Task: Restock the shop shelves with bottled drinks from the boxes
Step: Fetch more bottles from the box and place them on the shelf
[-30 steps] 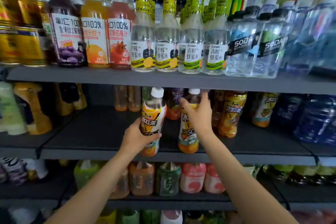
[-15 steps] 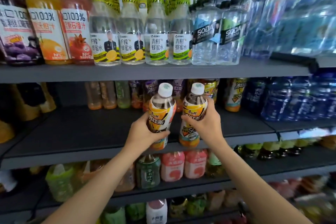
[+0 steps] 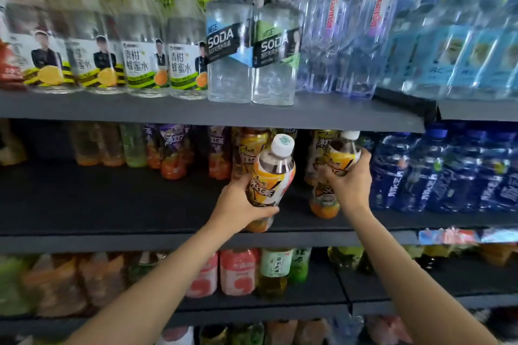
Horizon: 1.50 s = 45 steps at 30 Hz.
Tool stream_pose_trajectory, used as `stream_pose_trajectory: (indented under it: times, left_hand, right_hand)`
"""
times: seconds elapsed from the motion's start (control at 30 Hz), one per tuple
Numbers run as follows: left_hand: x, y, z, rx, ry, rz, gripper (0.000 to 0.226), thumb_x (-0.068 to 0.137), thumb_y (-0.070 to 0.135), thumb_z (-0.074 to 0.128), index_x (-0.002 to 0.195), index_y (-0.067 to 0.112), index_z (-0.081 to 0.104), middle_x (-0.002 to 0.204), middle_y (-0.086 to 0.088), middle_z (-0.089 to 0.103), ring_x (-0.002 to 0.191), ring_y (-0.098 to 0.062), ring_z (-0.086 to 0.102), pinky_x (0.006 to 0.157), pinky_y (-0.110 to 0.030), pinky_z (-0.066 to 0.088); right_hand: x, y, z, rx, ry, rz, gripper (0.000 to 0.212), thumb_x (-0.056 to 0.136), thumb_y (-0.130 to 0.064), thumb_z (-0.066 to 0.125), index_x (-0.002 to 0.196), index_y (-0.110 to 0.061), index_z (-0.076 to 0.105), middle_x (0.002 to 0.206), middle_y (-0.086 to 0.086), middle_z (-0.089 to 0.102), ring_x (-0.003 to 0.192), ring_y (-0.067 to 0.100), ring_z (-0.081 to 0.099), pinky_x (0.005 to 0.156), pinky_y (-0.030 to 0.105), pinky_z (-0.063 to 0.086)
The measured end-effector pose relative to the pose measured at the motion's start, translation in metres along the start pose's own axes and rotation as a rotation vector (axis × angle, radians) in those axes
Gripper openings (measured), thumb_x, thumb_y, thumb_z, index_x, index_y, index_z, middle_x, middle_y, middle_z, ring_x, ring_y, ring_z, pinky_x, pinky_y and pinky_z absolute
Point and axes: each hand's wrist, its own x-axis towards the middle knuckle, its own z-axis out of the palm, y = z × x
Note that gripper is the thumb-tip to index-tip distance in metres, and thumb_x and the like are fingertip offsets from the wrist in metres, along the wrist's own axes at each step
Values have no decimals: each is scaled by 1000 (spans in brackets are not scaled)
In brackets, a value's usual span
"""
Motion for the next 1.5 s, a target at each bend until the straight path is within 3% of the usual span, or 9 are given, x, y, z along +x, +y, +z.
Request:
stream_pose_trajectory:
  times: [0.23, 0.5, 0.6, 0.73, 0.87, 1.0, 1.2, 1.33, 1.5]
  left_hand:
    - [14, 25, 53, -57, 60, -90, 55, 62, 27, 85, 110, 23, 59, 97, 15, 60, 96, -2, 56, 81, -15, 39]
    - [31, 29, 68, -33, 53, -194, 54, 64, 31, 83, 112, 23, 59, 105, 9, 65, 102, -9, 58, 86, -24, 44]
    - [38, 34, 75, -26, 48, -223, 54, 67, 32, 81, 115, 23, 58, 107, 10, 63, 101, -6, 55, 84, -22, 41]
    - [49, 40, 90, 35, 38, -226, 57, 67, 35, 81, 116, 20, 57, 114, 5, 64, 106, -12, 58, 80, -20, 40]
    - [64, 42, 109, 52, 50, -228, 64, 65, 38, 82, 120, 17, 56, 119, -2, 64, 112, -19, 58, 84, -23, 44]
    - [82, 46, 128, 80, 39, -240, 68, 64, 44, 81, 120, 15, 56, 119, -6, 64, 112, -23, 58, 88, -33, 48]
    - [94, 46, 156, 54, 110, -212, 69, 65, 46, 79, 119, 11, 52, 119, -8, 62, 112, -26, 57, 88, -35, 48]
    - [74, 43, 152, 4, 114, -165, 82, 70, 44, 76, 134, 10, 38, 132, -10, 50, 123, -25, 45, 96, -37, 42]
    - [-11, 8, 96, 71, 298, 59, 45, 85, 15, 60, 127, 10, 44, 120, -2, 51, 113, -15, 47, 96, -24, 37]
  right_hand:
    - [54, 33, 19, 11, -250, -9, 79, 70, -11, 79, 133, -4, 32, 128, 14, 52, 117, 29, 51, 84, 27, 38]
    - [58, 58, 12, 139, -192, -16, 80, 78, -8, 73, 141, -8, 24, 133, 11, 48, 121, 24, 48, 88, 19, 35]
    - [72, 60, 11, 96, -248, 50, 81, 79, -11, 72, 142, -9, 21, 131, 11, 51, 120, 26, 49, 86, 25, 38]
    - [72, 59, 6, 19, -235, 55, 83, 79, -14, 72, 143, -4, 20, 134, 19, 46, 125, 32, 44, 99, 38, 39]
    - [48, 57, -13, -30, -137, -46, 63, 89, -11, 60, 140, 1, 25, 141, 19, 32, 128, 30, 37, 93, 20, 31]
    - [35, 61, -31, -43, -153, -99, 51, 90, -2, 52, 136, 1, 30, 135, 17, 34, 120, 28, 43, 88, 17, 31]
    - [30, 62, -39, -61, -181, -33, 50, 87, 8, 46, 134, 1, 31, 133, 19, 34, 114, 32, 46, 87, 21, 34]
    - [19, 52, -31, -74, -165, -17, 49, 84, 9, 47, 131, 1, 34, 130, 19, 35, 110, 35, 48, 83, 27, 36]
    - [-21, 6, -6, -47, -106, -265, 39, 81, 11, 49, 119, 3, 42, 121, 18, 40, 99, 8, 39, 77, 13, 30]
